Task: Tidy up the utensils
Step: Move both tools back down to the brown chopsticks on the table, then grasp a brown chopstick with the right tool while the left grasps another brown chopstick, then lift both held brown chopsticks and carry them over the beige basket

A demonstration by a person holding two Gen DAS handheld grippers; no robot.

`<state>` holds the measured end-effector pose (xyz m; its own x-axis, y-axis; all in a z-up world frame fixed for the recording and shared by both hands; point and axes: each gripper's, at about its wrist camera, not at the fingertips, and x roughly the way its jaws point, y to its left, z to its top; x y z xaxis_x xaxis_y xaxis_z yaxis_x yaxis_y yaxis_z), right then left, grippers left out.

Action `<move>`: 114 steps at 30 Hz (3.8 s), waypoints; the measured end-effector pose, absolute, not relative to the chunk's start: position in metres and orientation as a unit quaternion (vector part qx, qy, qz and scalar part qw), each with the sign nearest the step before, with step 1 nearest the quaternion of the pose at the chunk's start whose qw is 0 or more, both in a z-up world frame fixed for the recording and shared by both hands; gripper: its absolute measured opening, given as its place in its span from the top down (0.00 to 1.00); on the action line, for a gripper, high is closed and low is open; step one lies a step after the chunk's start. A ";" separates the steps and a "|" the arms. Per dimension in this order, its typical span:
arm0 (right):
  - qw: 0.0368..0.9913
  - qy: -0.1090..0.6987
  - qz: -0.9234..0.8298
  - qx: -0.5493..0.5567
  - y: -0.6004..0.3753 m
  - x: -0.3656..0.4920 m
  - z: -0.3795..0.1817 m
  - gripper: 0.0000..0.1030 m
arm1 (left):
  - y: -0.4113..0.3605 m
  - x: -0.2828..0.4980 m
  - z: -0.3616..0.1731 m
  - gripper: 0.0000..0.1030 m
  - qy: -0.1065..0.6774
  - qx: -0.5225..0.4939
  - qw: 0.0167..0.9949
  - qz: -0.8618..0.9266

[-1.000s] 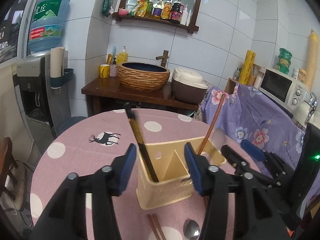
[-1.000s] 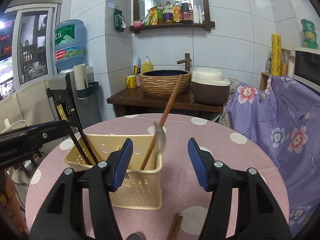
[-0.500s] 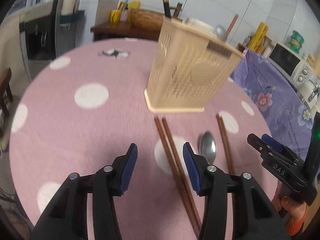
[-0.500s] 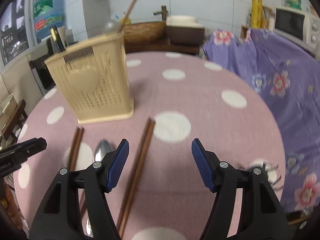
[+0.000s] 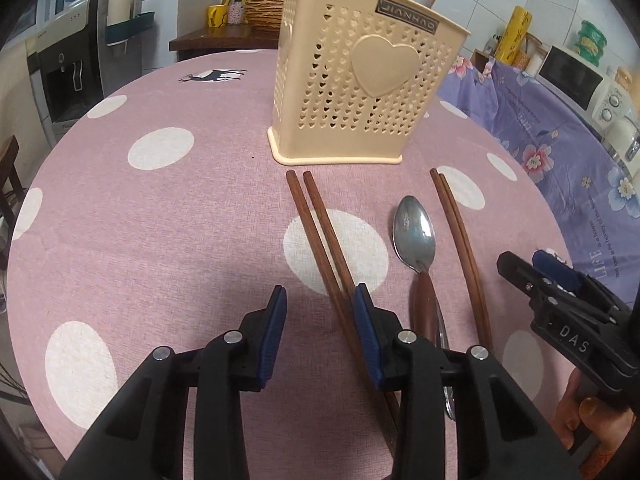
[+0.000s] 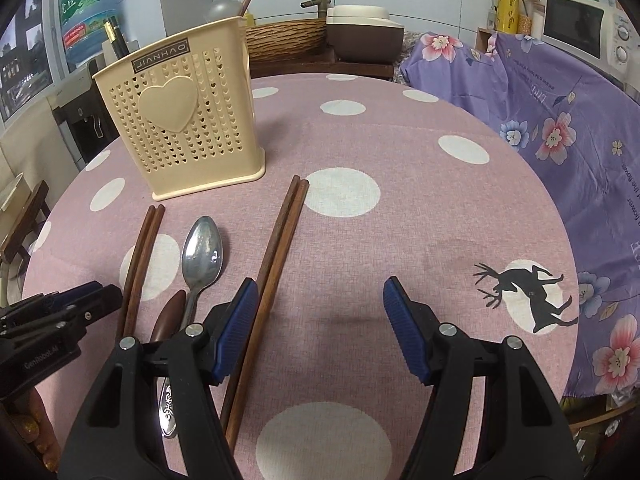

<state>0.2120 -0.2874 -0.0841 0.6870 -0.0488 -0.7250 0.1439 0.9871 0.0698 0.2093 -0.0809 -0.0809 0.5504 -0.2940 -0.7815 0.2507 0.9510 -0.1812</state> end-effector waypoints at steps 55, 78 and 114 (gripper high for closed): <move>0.885 0.446 -0.089 0.096 -0.323 0.278 -0.097 0.63 | -0.078 0.254 -0.082 0.72 0.456 -0.035 0.883 -0.108; 0.889 0.439 -0.082 0.096 -0.324 0.308 -0.100 0.91 | -0.089 0.278 -0.084 0.90 0.452 -0.025 0.884 -0.114; 0.952 0.239 0.063 0.178 -0.346 0.208 0.049 0.92 | -0.036 0.209 0.055 0.93 0.279 -0.105 0.937 -0.183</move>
<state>0.2080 -0.3461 0.0491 0.8776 0.2058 -0.4331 -0.0352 0.9285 0.3698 0.2092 -0.0365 0.0547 0.7770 -0.4021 -0.4843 0.2851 0.9108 -0.2987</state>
